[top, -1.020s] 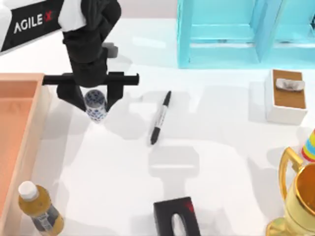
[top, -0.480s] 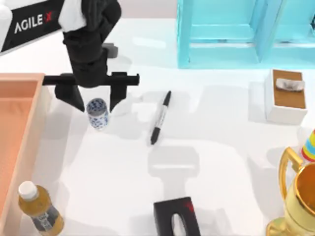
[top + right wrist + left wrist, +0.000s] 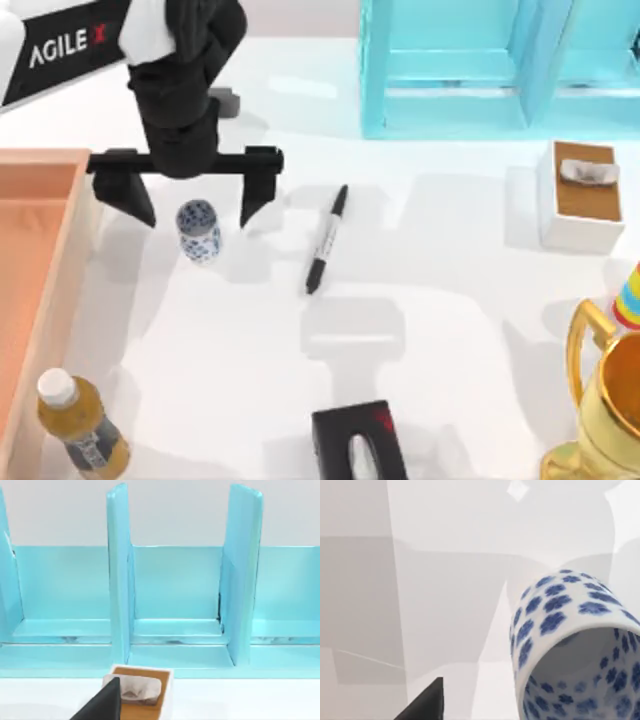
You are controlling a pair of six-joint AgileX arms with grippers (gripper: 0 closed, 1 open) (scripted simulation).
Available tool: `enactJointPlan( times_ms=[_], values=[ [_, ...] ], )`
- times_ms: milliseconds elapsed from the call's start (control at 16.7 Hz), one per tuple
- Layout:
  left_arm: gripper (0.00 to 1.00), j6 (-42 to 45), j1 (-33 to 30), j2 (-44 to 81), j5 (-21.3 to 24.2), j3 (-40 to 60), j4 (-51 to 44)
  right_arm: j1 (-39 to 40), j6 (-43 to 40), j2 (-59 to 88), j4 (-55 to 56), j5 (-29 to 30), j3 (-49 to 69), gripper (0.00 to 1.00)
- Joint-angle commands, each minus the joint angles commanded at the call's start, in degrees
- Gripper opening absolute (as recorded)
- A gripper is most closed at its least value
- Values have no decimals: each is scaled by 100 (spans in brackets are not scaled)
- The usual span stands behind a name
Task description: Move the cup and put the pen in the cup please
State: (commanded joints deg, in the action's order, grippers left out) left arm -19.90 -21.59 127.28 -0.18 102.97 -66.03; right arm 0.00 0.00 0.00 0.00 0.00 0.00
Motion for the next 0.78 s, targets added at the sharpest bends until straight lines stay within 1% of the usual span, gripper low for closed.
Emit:
enactJointPlan(
  times_ms=[240, 420, 600, 780],
  values=[
    [100, 0, 6, 9, 0, 14, -13, 0, 0, 0, 0, 0, 0, 100],
    [100, -15, -9, 210, 4, 404, -381, 0, 0, 0, 0, 0, 0, 100],
    [100, -29, -27, 473, 7, 1344, -1206, 0, 0, 0, 0, 0, 0, 100],
    [100, -34, -36, 675, 7, 2789, -2243, 0, 0, 0, 0, 0, 0, 100]
  ],
)
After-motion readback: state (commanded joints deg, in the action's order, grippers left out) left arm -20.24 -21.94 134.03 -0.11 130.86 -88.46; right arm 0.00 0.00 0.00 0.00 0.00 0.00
